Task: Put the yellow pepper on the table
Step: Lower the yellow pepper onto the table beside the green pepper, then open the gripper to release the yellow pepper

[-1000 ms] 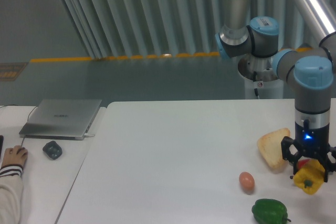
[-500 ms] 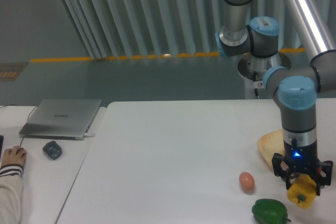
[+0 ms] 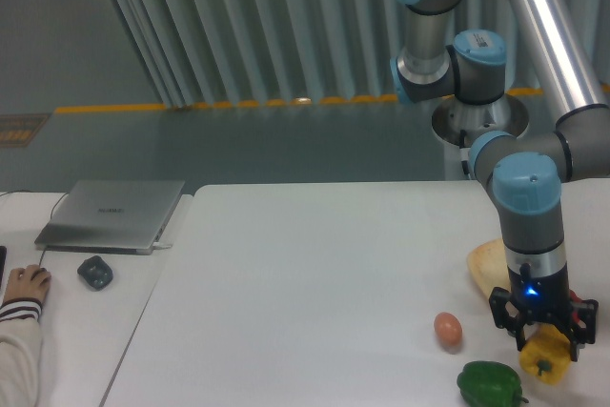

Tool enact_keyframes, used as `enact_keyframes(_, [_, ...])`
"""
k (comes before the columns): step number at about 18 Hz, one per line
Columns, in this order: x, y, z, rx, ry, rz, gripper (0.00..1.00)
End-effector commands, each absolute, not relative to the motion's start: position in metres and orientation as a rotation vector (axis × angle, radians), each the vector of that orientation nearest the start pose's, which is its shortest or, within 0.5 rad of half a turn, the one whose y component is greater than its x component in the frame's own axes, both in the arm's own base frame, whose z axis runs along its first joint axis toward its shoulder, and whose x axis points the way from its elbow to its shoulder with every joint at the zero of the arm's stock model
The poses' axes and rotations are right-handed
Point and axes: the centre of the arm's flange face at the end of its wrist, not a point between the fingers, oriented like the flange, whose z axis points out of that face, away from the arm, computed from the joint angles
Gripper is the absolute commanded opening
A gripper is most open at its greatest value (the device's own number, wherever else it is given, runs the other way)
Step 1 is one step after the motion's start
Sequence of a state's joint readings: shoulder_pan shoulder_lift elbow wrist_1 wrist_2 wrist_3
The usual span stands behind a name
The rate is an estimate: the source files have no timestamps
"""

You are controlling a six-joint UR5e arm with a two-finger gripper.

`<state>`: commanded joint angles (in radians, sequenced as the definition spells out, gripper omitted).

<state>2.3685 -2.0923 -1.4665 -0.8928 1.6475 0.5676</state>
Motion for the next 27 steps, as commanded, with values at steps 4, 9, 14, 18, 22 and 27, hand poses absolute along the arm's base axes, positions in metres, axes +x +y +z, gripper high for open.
enact_keyframes(4, [-0.407, 0.574, 0.298, -2.951, -0.370, 0.329, 0.72])
enact_keyframes(9, [-0.405, 0.575, 0.295, -2.956, -0.370, 0.325, 0.77])
enact_keyframes(14, [-0.405, 0.576, 0.293, -2.957, -0.382, 0.326, 0.93])
enact_keyframes(18, [-0.404, 0.576, 0.293, -2.961, -0.372, 0.327, 1.00])
enact_keyframes(22, [-0.406, 0.575, 0.296, -2.963, -0.375, 0.351, 1.00])
enact_keyframes(27, [-0.406, 0.556, 0.323, -3.090, 0.029, 0.518, 1.00])
